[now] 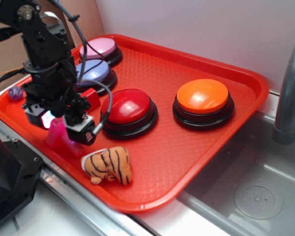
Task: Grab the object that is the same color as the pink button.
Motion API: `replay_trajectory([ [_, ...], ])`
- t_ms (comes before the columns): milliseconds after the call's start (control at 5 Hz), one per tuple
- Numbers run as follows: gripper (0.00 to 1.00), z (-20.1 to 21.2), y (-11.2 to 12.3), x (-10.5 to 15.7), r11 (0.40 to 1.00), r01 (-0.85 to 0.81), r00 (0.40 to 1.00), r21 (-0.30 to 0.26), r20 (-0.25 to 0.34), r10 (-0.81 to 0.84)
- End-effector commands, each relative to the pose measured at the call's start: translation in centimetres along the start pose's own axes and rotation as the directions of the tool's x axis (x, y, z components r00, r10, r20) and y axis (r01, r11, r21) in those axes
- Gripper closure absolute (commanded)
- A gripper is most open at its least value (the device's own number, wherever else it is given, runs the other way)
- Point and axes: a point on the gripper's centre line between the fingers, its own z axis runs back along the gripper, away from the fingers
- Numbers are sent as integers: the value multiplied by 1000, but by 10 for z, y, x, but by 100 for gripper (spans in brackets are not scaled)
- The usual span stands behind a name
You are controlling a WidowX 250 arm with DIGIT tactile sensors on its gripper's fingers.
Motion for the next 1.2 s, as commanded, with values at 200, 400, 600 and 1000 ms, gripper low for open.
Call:
replay_trajectory([
  [200,100,-1,10,-2,978,-191,980,-79,34,194],
  [400,100,4,8,2,985,-158,986,-71,46,162],
  [600,100,15,4,8,995,-78,995,-57,57,81],
  [1000,100,68,-3,24,979,201,977,-30,82,-198],
])
